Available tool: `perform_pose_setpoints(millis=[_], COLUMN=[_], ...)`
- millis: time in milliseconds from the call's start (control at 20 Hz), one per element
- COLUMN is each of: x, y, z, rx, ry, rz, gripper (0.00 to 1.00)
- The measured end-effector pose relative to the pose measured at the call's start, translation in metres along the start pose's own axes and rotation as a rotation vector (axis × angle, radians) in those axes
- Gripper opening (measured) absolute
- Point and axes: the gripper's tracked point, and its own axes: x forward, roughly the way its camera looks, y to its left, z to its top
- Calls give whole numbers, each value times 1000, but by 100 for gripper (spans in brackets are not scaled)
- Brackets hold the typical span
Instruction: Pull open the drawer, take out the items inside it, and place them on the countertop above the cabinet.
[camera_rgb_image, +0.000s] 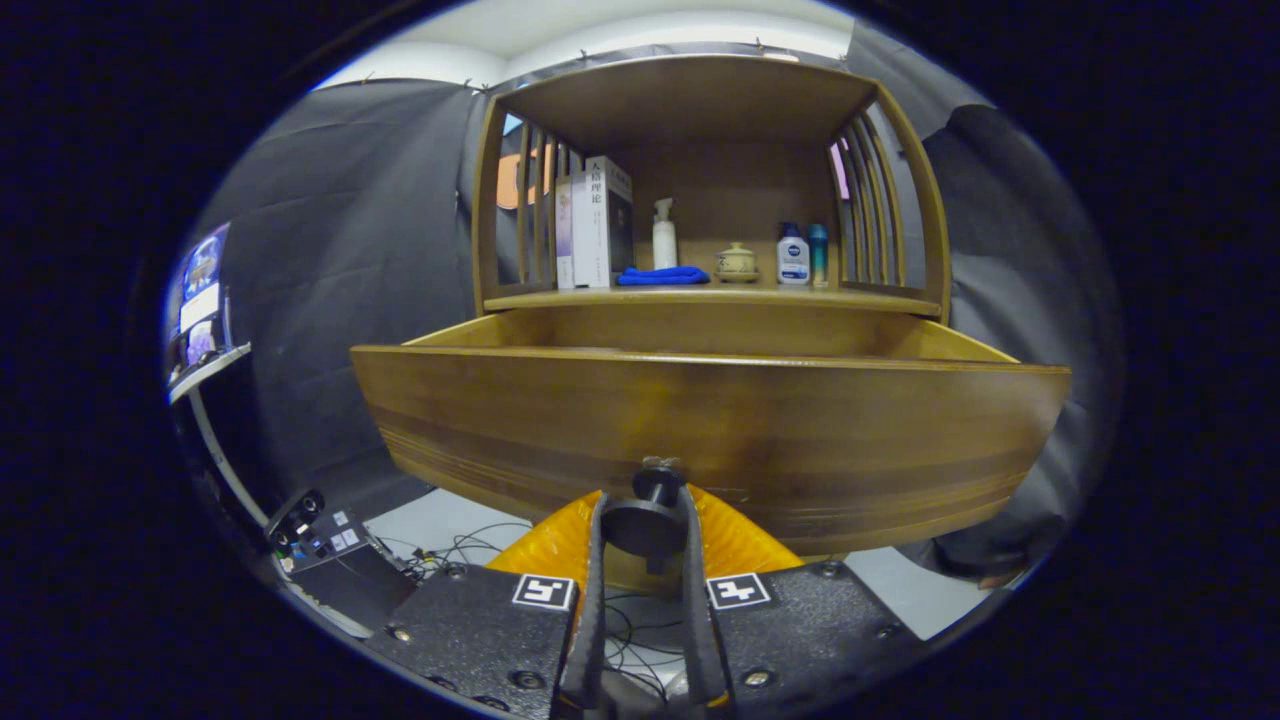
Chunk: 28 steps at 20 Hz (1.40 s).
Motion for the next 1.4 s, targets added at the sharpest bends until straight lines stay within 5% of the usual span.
perform_pose_setpoints(millis=[300,500,800,950,1250,1400], x=[0,-6,-34,-30,20,53], y=[0,7,-1,-4,9,-4], z=[-1,6,88,127,150,141], rx=[3,-11,-109,-138,-58,-60], ry=[-10,-7,-253,-260,104,282], rz=[-2,17,-70,-77,76,52], gripper=[35,60,96,100,100,100])
